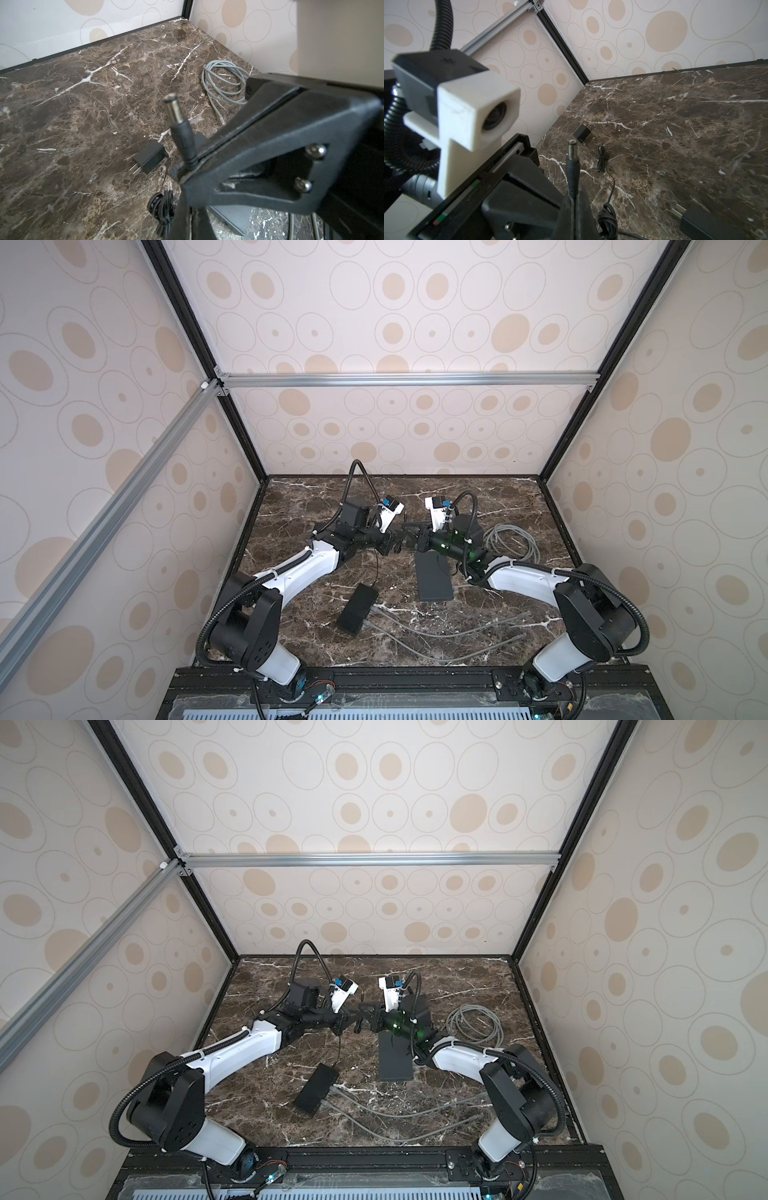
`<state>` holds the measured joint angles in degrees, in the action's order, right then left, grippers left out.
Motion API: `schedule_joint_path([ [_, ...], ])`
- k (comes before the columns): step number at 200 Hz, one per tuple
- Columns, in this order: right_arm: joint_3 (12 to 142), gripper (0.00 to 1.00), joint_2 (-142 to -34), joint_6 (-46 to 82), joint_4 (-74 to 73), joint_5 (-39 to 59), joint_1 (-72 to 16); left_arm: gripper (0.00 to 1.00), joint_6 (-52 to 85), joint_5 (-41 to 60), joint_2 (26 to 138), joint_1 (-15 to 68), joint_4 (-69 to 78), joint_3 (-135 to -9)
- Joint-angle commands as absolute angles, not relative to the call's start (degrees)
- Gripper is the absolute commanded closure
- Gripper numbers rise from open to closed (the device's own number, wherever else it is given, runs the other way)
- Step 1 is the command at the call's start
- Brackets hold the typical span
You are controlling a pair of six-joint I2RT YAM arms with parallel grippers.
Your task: Insert the plug into the switch port
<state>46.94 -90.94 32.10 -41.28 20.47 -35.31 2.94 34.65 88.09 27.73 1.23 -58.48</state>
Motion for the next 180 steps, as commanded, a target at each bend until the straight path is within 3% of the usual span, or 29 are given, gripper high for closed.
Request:
schedule_joint_path([
  [1,45.4,0.94,-88.2,31.4,-41.9,19.6,-36.0,1.0,1.7,34.7,88.5,27.1,1.0,-61.1],
  [19,45.1,0.75,-85.5,28.7,-37.4,17.2,-35.6,1.0,0.6,35.9,88.3,27.2,0.2,-61.0],
  [31,45.7,0.67,-83.1,26.9,-32.2,15.7,-35.0,1.0,0.0,36.7,88.2,27.1,0.0,-61.0],
  [60,50.9,0.68,-77.5,29.1,-12.0,15.1,-30.1,1.0,-2.2,40.0,89.3,27.2,-2.5,-62.1],
  [82,55.1,0.76,-75.9,29.8,-1.1,24.1,-24.9,1.0,-4.8,42.8,92.3,27.9,-7.9,-65.3],
  [109,58.5,0.77,-73.6,22.3,9.4,29.3,-24.1,1.0,-7.6,41.4,95.1,29.8,-12.7,-67.7],
  [180,59.3,0.77,-73.4,21.5,16.7,27.9,-26.3,1.0,-9.6,38.2,97.3,32.8,-17.3,-69.9],
])
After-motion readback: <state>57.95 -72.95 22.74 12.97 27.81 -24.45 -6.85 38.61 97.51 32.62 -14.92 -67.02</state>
